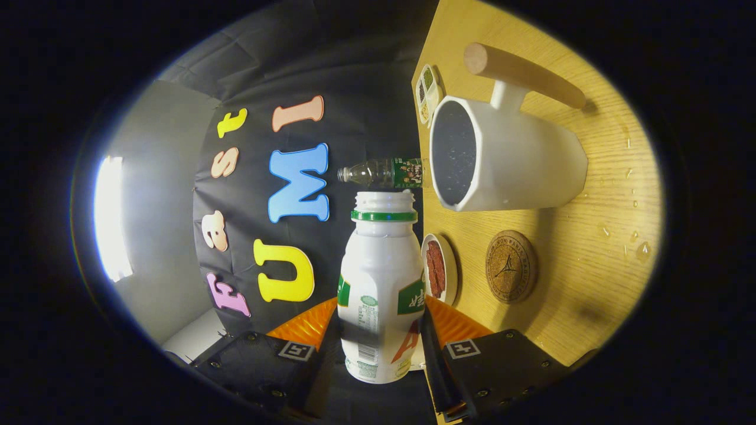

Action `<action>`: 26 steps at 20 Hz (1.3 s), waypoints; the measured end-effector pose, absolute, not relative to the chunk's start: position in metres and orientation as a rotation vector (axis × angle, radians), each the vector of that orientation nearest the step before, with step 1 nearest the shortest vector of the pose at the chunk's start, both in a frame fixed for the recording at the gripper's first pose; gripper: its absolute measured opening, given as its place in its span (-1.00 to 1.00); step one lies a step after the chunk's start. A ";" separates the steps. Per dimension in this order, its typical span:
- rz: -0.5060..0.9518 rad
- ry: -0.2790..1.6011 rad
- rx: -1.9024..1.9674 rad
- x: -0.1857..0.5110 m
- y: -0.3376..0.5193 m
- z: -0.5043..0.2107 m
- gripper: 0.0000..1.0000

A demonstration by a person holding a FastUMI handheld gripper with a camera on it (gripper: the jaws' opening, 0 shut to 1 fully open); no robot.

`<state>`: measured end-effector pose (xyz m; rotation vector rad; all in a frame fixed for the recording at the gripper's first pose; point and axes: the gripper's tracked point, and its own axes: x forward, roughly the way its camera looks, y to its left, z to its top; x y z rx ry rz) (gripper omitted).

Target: Take the bottle from table, then pour the juice into the cup, finally place the bottle on the coaster

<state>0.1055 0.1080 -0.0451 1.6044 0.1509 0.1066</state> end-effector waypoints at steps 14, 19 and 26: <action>0.118 0.137 1.634 0.106 0.111 -0.038 0.32; 0.119 0.135 1.647 0.107 0.111 -0.037 0.32; 0.121 0.122 1.667 0.108 0.111 -0.033 0.32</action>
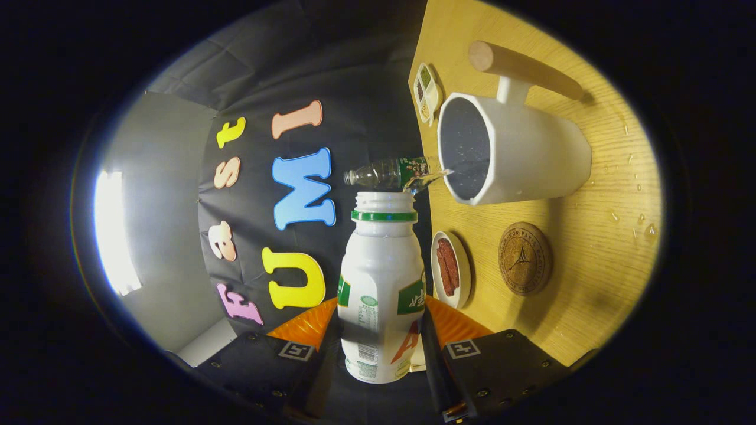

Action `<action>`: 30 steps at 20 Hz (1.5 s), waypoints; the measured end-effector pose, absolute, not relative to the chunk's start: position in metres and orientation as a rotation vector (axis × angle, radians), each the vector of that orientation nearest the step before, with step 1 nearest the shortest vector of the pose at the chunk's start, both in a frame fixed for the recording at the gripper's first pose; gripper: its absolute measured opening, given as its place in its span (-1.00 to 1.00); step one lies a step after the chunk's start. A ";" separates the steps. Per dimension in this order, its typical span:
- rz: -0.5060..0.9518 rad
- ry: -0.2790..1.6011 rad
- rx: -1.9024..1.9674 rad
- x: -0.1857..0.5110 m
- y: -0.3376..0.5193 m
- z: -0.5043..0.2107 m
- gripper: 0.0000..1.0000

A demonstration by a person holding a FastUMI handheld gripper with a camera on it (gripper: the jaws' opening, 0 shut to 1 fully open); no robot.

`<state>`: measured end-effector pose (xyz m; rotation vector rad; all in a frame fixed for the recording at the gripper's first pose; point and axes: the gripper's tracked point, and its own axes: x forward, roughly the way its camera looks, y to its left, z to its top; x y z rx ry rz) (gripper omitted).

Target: Take the bottle from table, then pour the juice into the cup, finally place the bottle on the coaster

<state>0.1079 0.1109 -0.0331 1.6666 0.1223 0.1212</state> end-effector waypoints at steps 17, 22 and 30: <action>0.118 0.099 1.714 0.108 0.103 -0.029 0.32; 0.121 0.092 1.718 0.108 0.102 -0.028 0.32; 0.120 0.087 1.727 0.108 0.101 -0.027 0.32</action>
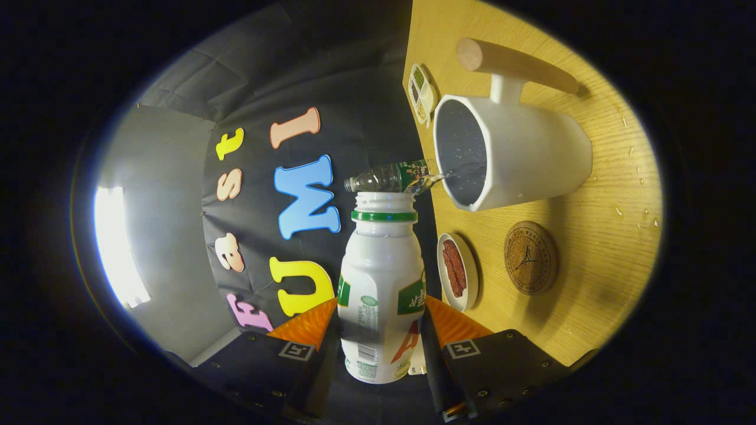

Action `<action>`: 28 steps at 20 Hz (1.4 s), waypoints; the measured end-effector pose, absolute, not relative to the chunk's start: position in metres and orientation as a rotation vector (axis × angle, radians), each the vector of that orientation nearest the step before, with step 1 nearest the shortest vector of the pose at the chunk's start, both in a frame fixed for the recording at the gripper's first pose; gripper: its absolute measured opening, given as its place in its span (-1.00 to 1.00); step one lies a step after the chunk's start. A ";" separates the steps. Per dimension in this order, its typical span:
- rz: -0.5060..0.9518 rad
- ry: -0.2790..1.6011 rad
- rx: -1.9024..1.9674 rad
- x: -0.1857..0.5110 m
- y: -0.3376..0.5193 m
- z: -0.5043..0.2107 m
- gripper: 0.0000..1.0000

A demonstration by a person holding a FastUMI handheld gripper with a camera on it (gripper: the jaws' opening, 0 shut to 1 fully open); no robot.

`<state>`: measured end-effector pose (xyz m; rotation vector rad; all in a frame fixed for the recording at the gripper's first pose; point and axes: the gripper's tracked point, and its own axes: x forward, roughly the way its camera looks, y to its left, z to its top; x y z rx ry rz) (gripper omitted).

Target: Take the bottle from table, then pour the juice into the cup, finally place the bottle on the coaster

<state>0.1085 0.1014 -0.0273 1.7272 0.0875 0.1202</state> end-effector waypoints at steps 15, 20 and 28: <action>0.115 0.065 1.763 0.107 0.096 -0.028 0.32; 0.114 0.060 1.775 0.107 0.095 -0.028 0.32; 0.104 0.055 1.808 0.107 0.094 -0.029 0.32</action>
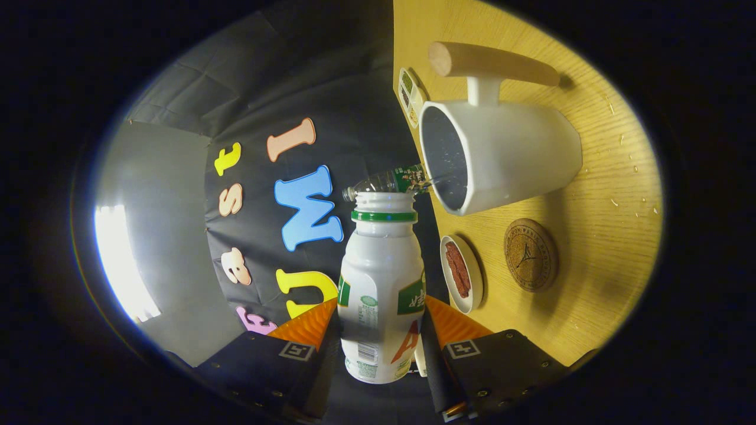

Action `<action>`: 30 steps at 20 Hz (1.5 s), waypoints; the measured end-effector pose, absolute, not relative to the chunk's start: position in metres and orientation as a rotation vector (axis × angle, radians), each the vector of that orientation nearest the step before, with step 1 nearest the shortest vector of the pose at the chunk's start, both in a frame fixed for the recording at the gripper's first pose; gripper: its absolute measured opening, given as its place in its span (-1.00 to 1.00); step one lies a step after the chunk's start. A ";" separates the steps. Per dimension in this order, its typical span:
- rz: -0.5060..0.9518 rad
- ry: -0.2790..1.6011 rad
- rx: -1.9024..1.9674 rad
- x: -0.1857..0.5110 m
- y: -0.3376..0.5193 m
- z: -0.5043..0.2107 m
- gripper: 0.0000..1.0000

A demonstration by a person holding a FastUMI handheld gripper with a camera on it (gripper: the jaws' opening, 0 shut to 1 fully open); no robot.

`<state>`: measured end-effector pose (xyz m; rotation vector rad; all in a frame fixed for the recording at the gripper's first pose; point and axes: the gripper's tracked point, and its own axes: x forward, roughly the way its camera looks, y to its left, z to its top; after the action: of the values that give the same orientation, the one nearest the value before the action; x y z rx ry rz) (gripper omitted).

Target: Take the bottle from table, then pour the juice into the cup, finally place the bottle on the coaster

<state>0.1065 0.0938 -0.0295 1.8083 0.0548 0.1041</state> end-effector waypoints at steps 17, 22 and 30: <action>0.072 0.038 1.894 0.100 0.090 -0.033 0.32; 0.066 0.027 1.923 0.099 0.087 -0.031 0.32; 0.050 0.005 1.951 0.109 0.080 -0.023 0.32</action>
<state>0.1088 0.0799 -0.0227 1.9509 0.0050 0.0505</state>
